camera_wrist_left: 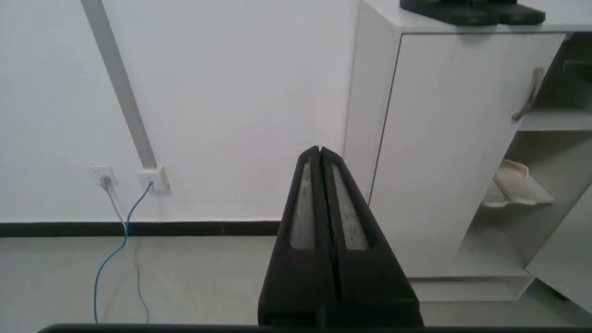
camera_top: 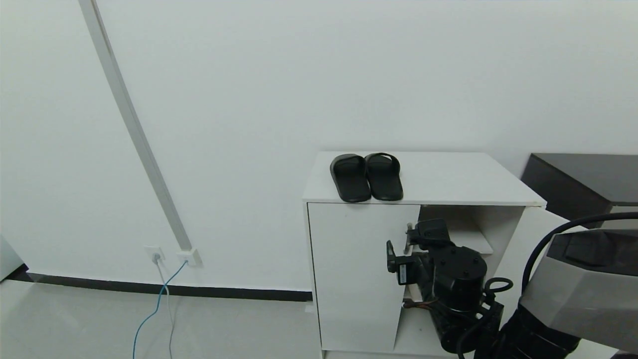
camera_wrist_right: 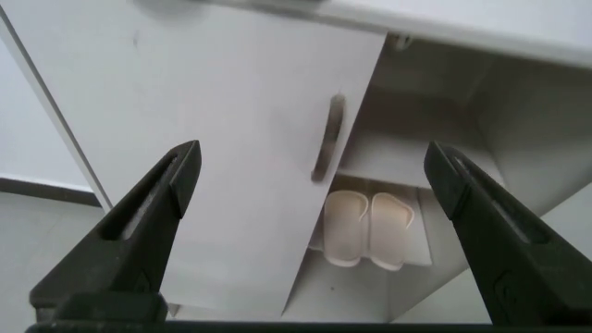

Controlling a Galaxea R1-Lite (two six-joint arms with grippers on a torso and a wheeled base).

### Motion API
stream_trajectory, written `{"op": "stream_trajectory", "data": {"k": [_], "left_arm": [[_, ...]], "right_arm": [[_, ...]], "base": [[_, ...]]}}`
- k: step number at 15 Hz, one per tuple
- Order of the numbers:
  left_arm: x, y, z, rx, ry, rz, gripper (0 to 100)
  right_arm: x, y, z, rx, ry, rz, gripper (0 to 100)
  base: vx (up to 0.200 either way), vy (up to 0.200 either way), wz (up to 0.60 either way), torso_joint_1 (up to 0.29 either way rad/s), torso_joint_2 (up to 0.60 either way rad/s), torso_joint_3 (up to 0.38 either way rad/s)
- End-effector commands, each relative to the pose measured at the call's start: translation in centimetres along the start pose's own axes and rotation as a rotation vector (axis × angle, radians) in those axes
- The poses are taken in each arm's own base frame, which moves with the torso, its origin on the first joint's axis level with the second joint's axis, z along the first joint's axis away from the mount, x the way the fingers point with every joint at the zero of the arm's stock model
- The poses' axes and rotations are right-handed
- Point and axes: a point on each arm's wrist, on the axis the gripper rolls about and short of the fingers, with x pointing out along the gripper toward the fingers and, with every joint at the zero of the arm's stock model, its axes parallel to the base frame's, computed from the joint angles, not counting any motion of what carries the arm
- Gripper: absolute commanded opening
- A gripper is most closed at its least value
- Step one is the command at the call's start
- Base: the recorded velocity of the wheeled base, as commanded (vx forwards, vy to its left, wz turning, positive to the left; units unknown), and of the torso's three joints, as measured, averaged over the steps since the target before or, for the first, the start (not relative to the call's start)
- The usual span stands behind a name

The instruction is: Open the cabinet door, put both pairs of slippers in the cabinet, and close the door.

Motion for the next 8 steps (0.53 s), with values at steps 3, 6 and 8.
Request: {"op": "stream_trajectory", "data": {"k": [3, 6, 8], "left_arm": [[0.01, 0.00, 0.01, 0.001, 0.000, 0.000, 0], [0.01, 0.00, -0.01, 0.001, 0.002, 0.000, 0], [0.01, 0.00, -0.01, 0.001, 0.002, 0.000, 0]], "right_arm": [[-0.17, -0.14, -0.21, -0.013, 0.008, 0.000, 100], [-0.14, -0.10, -0.10, -0.018, 0.004, 0.008, 100], [-0.12, -0.08, 0.15, -0.024, -0.004, 0.010, 100]], "base": [[0.000, 0.000, 0.00, 0.253, -0.58, -0.326], [0.000, 0.000, 0.00, 0.266, -0.59, -0.333], [0.000, 0.000, 0.00, 0.208, -0.44, -0.247]]}}
